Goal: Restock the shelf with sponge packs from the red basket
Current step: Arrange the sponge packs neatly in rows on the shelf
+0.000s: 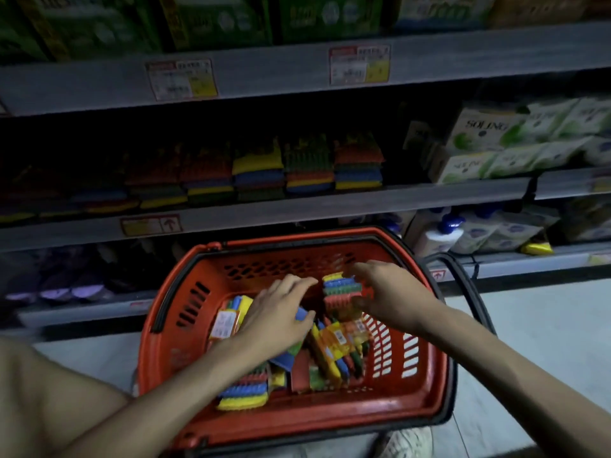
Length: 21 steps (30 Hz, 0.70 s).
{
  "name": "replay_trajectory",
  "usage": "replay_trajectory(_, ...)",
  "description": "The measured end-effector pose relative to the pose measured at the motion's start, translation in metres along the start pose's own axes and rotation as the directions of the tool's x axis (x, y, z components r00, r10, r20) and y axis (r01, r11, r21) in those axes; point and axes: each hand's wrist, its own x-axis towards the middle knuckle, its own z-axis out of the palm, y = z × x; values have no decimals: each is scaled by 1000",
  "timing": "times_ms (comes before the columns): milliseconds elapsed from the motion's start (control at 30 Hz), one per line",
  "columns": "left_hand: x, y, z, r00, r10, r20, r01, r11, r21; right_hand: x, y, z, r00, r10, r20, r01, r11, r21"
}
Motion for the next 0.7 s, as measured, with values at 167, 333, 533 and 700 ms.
replay_trajectory(167,-9,-7,38,896,236,376,-374,859,350,-15,0,25,958,24,285,58,959,-277)
replay_trajectory(333,8,3,60,745,402,533,-658,572,489,-23,4,46,929,66,364,47,956,-291)
replay_trajectory(533,29,23,71,664,454,595,-748,416,517,-31,9,51,937,87,339,37,939,-342)
replay_trajectory(700,35,32,78,697,391,601,-709,498,499,-34,8,46,912,118,393,23,942,-336)
